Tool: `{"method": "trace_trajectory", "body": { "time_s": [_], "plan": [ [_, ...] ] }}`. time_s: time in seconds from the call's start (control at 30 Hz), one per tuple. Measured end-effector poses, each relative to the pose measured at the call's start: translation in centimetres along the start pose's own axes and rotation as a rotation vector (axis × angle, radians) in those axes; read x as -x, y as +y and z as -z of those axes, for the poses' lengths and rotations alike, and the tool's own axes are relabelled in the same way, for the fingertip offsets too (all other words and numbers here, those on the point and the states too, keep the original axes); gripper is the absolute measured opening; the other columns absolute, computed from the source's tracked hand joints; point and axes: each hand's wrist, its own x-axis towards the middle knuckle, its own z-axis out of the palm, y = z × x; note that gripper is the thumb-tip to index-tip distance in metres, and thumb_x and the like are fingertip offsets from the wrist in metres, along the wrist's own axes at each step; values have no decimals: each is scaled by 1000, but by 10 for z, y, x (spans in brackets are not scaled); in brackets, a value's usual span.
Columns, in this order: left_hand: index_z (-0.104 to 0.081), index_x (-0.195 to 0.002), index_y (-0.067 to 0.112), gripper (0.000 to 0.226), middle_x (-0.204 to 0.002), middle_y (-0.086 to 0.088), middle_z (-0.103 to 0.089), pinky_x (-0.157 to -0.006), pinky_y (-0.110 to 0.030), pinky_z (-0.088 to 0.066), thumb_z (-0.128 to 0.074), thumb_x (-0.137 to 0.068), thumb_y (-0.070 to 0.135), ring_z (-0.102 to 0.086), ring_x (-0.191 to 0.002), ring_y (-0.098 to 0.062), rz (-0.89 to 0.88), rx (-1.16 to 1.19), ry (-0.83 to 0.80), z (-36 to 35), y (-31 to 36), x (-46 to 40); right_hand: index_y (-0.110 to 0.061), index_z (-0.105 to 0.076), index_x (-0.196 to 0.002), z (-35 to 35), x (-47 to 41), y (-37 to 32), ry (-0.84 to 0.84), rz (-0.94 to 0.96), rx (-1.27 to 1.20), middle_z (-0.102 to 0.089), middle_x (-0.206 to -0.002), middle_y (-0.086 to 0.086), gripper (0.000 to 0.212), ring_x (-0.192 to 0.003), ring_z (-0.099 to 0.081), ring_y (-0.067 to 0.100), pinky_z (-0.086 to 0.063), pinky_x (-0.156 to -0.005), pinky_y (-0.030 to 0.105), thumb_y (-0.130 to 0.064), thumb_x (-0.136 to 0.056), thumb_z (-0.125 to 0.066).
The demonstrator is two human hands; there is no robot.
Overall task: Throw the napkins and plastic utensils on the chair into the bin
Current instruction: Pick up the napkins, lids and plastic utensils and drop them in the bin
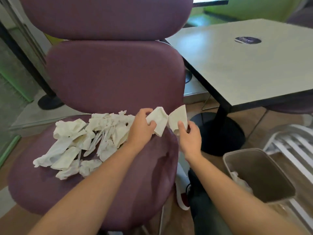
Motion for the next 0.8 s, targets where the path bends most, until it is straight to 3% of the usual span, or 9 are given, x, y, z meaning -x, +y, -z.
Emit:
{"method": "trace_trajectory", "body": {
  "time_s": [0.1, 0.17, 0.3, 0.4, 0.47, 0.53, 0.63, 0.73, 0.8],
  "plan": [
    [-52, -135, 27, 51, -115, -2, -59, -89, -34, -49, -62, -86, 13, -60, -96, -15, -30, 33, -77, -37, 16, 18, -17, -61, -111, 39, 12, 18, 80, -48, -3, -58, -107, 2, 24, -101, -54, 18, -41, -76, 25, -35, -96, -55],
    [-53, -134, 30, 52, -115, -2, -60, -90, -36, -51, -64, -86, 14, -59, -95, -13, -40, 61, -129, -60, 24, 30, -17, -59, -117, 61, 19, 29, 117, -96, -32, -57, -112, 2, 26, -101, -56, 16, -42, -73, 21, -31, -95, -58],
    [-56, -130, 35, 49, -116, 2, -60, -86, -33, -52, -65, -85, 16, -61, -91, -11, -39, 128, -227, -109, 49, 54, -21, -57, -111, 109, 29, 58, 192, -141, -29, -59, -110, 0, 22, -97, -58, 13, -41, -66, 14, -27, -91, -64],
    [-57, -126, 36, 49, -110, -4, -62, -75, -28, -51, -66, -84, 12, -61, -84, -15, -54, 161, -309, -149, 67, 69, -19, -58, -106, 140, 32, 81, 241, -184, -19, -61, -105, 0, 22, -93, -59, 13, -45, -69, 19, -26, -87, -67],
    [-57, -125, 37, 50, -104, -5, -62, -72, -27, -51, -66, -83, 11, -59, -82, -15, -57, 167, -369, -174, 75, 78, -19, -59, -101, 158, 33, 95, 288, -199, -6, -62, -102, 2, 21, -92, -61, 17, -51, -77, 30, -26, -85, -70],
    [-56, -125, 40, 51, -104, -3, -60, -73, -29, -54, -66, -83, 12, -58, -84, -13, -49, 160, -420, -197, 81, 84, -19, -59, -99, 174, 32, 106, 327, -219, 19, -61, -102, 3, 20, -89, -61, 16, -53, -81, 35, -26, -84, -71],
    [-55, -128, 35, 50, -105, 1, -54, -73, -23, -50, -65, -84, 13, -54, -81, -7, -47, 116, -476, -231, 88, 91, -20, -55, -100, 197, 28, 120, 372, -266, 87, -56, -105, 0, 20, -86, -56, 8, -46, -72, 20, -25, -87, -70],
    [-56, -131, 33, 51, -106, 1, -52, -78, -25, -51, -65, -85, 12, -53, -80, -7, -48, 83, -499, -258, 92, 98, -16, -58, -106, 212, 23, 132, 435, -306, 197, -57, -107, 0, 27, -96, -56, 15, -49, -84, 28, -29, -86, -71],
    [-53, -135, 32, 52, -115, -1, -54, -87, -27, -51, -64, -88, 14, -59, -94, -14, -17, 72, -546, -275, 94, 102, -15, -59, -110, 219, 19, 142, 414, -355, 293, -56, -109, 0, 31, -101, -50, 15, -44, -89, 30, -31, -86, -71]
  ]
}}
